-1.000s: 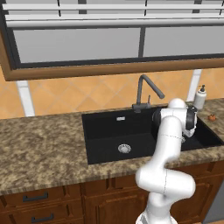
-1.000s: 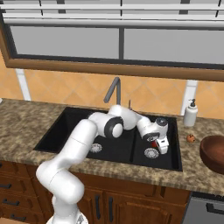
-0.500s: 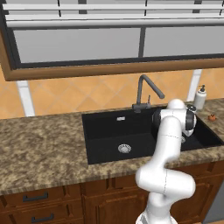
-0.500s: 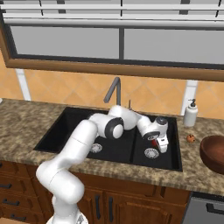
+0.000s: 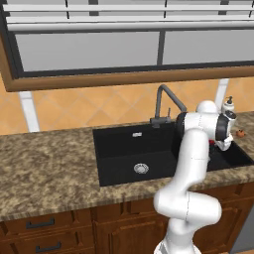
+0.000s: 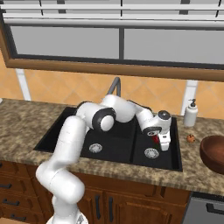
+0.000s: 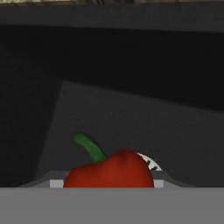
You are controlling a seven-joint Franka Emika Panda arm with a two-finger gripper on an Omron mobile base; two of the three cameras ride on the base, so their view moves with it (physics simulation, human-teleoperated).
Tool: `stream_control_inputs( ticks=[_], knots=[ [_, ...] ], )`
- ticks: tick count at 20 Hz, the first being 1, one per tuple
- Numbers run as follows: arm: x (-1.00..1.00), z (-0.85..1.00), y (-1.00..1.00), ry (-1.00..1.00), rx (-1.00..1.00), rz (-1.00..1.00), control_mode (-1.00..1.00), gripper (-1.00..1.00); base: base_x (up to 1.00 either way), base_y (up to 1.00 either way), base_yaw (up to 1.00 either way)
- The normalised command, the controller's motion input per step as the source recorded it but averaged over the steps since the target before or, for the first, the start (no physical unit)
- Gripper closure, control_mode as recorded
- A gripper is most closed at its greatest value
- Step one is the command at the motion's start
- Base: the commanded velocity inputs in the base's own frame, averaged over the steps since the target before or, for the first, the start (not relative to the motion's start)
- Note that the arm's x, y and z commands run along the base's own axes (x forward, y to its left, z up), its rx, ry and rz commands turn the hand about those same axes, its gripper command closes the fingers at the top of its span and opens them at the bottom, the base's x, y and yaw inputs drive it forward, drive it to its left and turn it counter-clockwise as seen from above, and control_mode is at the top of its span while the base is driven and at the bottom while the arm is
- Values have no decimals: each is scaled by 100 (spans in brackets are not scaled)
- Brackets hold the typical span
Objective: Pick the bell pepper from the sink and place it in the bowl. Then pick the bowl and place it in the microwave. Then close the microwave door and press the start button.
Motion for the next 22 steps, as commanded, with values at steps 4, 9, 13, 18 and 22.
stream_control_inputs(
  ticks=[4, 9, 13, 18, 22],
  knots=[
    [-45, 100, 1, 22, -3, -14, -100, 100, 0, 0, 0],
    [-44, 100, 0, 22, -2, -13, -100, 100, 0, 0, 0],
    [-38, 100, 0, 13, -1, -11, -100, 100, 0, 0, 0],
    [-17, 67, -16, 16, -6, -15, -100, 100, 0, 0, 0],
    [0, 37, -71, 6, -3, -7, -100, 100, 0, 0, 0]
  ],
)
